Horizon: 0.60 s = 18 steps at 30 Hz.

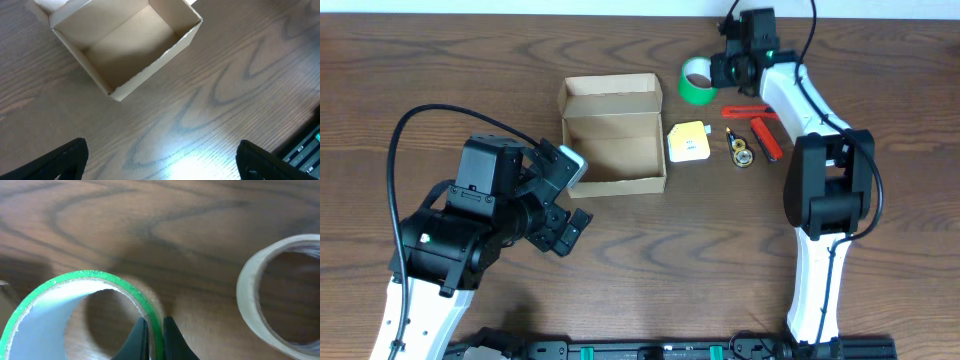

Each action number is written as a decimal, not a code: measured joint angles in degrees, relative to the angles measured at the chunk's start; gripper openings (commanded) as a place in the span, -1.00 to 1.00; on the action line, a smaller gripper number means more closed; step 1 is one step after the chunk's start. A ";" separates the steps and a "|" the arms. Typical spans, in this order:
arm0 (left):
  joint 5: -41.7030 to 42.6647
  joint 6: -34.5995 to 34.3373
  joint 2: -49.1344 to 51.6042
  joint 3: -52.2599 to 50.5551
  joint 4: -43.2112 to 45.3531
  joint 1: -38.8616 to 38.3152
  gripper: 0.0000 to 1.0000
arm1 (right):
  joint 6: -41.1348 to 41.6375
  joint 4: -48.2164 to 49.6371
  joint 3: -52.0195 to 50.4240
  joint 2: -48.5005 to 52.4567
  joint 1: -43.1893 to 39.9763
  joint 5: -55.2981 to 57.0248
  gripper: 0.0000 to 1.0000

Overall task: Pack container
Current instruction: 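Grasp the green tape roll rim with the right gripper and lift, then carry the green tape into the box and release it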

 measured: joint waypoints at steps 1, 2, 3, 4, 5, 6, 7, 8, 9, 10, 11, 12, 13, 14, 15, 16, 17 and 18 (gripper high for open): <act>0.00 0.00 0.00 0.00 -0.02 0.00 0.90 | 0.15 -2.16 2.05 0.00 0.00 -0.09 -0.97; 0.00 0.00 0.00 0.00 0.00 0.00 0.90 | 0.28 -4.59 4.46 -0.09 0.00 -0.13 -0.98; 0.00 0.00 0.00 0.00 0.00 0.00 0.90 | 0.37 -6.86 6.32 -0.15 0.00 -0.17 -0.98; 0.00 0.00 0.00 0.00 -0.02 0.00 0.90 | 0.48 -9.29 8.26 -0.70 0.02 -0.24 -0.97; 0.00 0.00 0.00 0.00 -0.02 0.00 0.90 | 0.48 -11.21 9.46 -1.20 0.02 -0.26 -0.97; 0.00 0.00 0.00 0.00 -0.02 0.00 0.90 | 0.57 -13.79 10.95 -2.45 0.04 -0.28 -0.97; 0.00 0.00 0.00 0.00 -0.02 0.00 0.90 | 0.57 -15.26 11.54 -3.37 0.11 -0.24 -0.97; 0.00 0.00 0.00 0.00 -0.02 0.00 0.90 | 0.63 -16.94 12.11 -4.85 0.17 -0.24 -0.97; 0.00 0.00 0.00 0.00 -0.02 0.00 0.91 | 0.68 -18.64 12.48 -6.93 0.33 -0.22 -0.97; 0.00 -0.02 0.00 0.00 -0.02 0.00 0.90 | 0.66 -19.76 12.66 -8.22 0.48 -0.26 -0.98; 0.00 0.00 0.00 0.00 -0.02 0.00 0.90 | 0.52 -21.49 12.96 -10.45 0.92 -0.22 -0.98; 0.00 0.00 0.00 0.00 0.02 0.00 0.91 | 0.39 -23.08 13.16 -12.31 1.42 -0.22 -0.97; 0.00 0.00 0.00 0.00 0.26 0.00 0.90 | 0.17 -24.48 13.33 -13.84 2.05 -0.22 -0.97; -0.02 0.00 0.00 0.00 1.01 0.00 0.91 | -0.02 -26.05 13.70 -15.52 2.97 -0.22 -0.98; 0.00 0.00 0.00 0.00 1.70 0.00 0.90 | -0.07 -27.34 13.94 -16.70 3.87 -0.22 -0.97; 0.00 -0.02 0.00 0.00 2.27 0.00 0.90 | -0.13 -28.72 14.21 -17.77 5.01 -0.26 -0.97; 0.00 -0.04 0.00 0.00 2.54 0.00 0.90 | -0.24 -30.08 14.47 -18.53 6.34 -0.31 -0.97; -0.02 -0.09 0.00 0.00 2.43 0.00 0.90 | -0.26 -31.04 14.62 -18.86 7.41 -0.44 -0.98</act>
